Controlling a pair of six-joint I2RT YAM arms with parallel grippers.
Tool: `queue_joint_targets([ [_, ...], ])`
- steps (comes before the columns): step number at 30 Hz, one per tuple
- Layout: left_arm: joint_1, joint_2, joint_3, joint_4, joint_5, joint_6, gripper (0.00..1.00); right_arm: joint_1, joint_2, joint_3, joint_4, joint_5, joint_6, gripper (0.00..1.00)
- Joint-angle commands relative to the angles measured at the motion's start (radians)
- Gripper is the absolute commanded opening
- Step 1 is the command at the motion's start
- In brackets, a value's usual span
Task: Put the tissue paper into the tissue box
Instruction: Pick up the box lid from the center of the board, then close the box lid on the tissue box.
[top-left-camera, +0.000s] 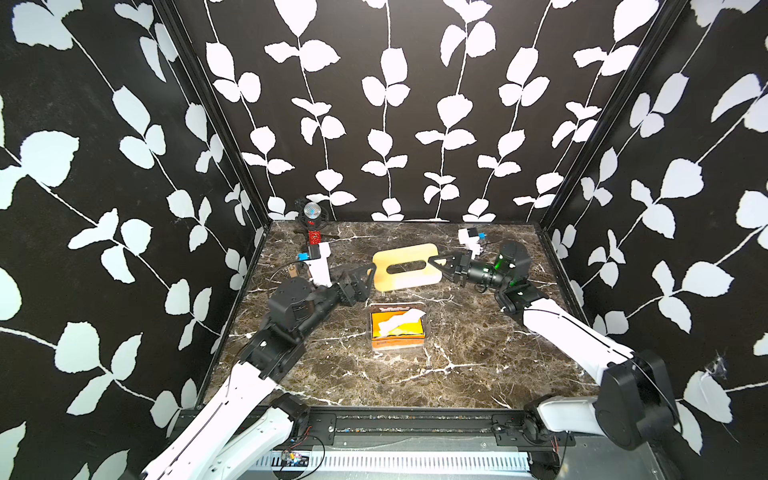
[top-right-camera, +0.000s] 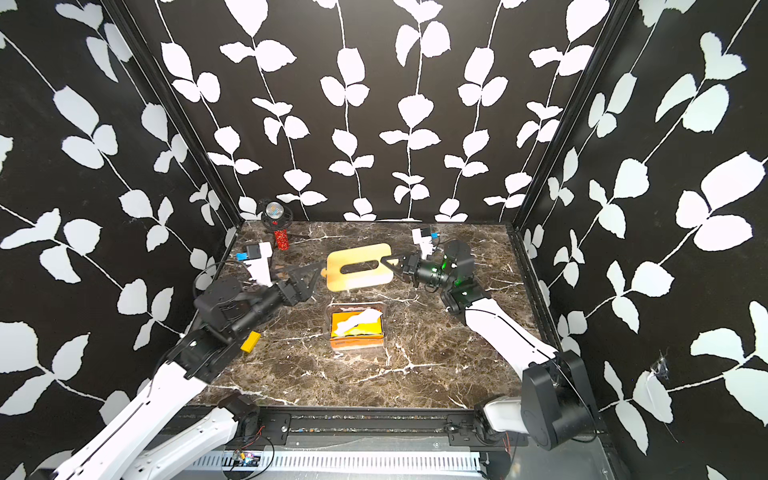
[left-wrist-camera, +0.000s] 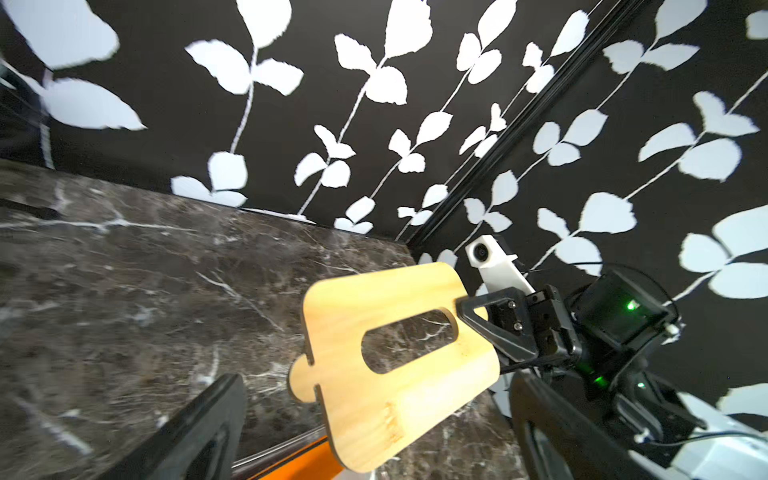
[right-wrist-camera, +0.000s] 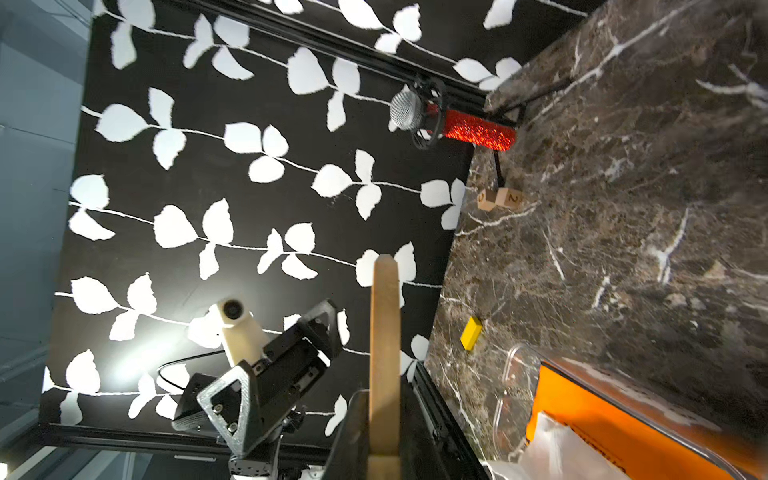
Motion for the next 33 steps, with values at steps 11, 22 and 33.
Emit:
queue_joint_targets([
  [11,0.001,0.063,-0.028,-0.195,0.011,0.062,0.99,0.034,0.13,0.044,-0.195,-0.152,-0.172,0.0],
  [22,0.001,0.067,-0.103,-0.129,0.004,0.022,0.99,0.106,0.111,-0.056,-0.145,-0.01,-0.141,0.0],
  [33,0.001,0.07,-0.121,-0.109,0.009,0.017,0.99,0.162,0.112,-0.145,-0.008,0.131,-0.097,0.0],
])
